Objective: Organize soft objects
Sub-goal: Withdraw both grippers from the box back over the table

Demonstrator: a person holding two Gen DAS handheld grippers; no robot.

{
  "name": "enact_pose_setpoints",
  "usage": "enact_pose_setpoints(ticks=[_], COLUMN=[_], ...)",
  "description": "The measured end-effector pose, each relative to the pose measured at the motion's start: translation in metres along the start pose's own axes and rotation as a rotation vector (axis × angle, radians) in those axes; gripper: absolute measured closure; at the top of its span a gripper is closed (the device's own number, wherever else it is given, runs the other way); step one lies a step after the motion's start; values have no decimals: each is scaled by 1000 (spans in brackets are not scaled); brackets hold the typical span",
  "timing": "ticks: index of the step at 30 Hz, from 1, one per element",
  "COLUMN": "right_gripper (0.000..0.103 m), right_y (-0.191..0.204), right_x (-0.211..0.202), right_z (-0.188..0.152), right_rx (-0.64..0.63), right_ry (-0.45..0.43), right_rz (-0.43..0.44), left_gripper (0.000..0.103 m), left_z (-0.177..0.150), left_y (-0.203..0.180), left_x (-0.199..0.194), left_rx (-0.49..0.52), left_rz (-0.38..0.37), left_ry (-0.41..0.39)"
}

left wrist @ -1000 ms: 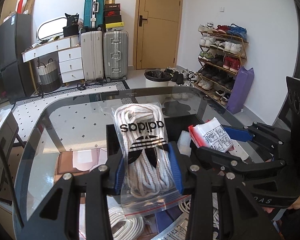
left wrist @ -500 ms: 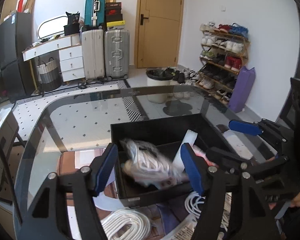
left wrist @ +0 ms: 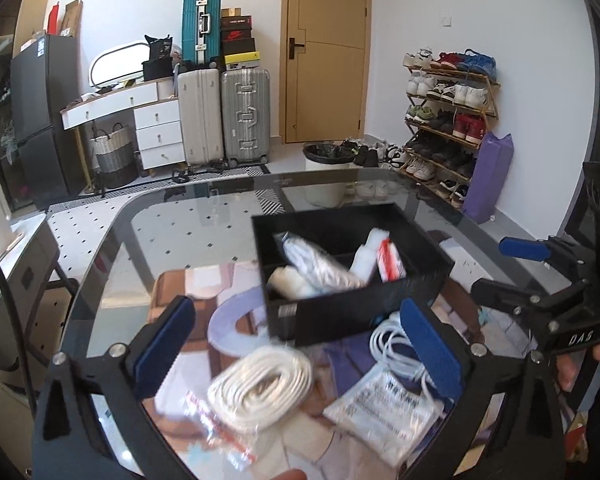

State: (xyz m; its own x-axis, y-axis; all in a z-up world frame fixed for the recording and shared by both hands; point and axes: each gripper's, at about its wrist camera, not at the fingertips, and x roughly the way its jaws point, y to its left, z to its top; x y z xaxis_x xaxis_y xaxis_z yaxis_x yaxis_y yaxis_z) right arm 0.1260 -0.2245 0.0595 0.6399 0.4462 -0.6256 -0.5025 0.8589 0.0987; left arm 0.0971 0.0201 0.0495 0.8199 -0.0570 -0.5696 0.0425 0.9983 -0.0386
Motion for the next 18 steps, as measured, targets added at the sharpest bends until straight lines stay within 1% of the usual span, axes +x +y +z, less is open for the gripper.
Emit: enact_pose_setpoints(ticks=[6, 8, 9, 10, 13, 16, 18], right_gripper=[1, 1, 1, 1, 1, 1, 1], right_y=[2, 2, 2, 1, 2, 4, 4], right_x=[-4, -4, -3, -2, -1, -1, -2], right_z=[-22, -28, -30, -32, -36, -36, -35], right_rx=[12, 27, 32, 38, 38, 34, 38], right_ry=[45, 62, 69, 79, 100, 108, 105], right_rz=[-22, -16, -13, -12, -24, -29, -27], left_gripper=[0, 0, 0, 0, 0, 0, 0], left_z=[-18, -21, -21, -20, -18, -19, -20], left_y=[10, 15, 17, 18, 22, 25, 25], left_x=[-11, -11, -11, -9, -9, -8, -8], left_rx=[-7, -21, -25, -25, -36, -46, -37], left_rz=[14, 12, 4, 7, 12, 3, 15], left_ry=[0, -4, -6, 1, -9, 13, 20])
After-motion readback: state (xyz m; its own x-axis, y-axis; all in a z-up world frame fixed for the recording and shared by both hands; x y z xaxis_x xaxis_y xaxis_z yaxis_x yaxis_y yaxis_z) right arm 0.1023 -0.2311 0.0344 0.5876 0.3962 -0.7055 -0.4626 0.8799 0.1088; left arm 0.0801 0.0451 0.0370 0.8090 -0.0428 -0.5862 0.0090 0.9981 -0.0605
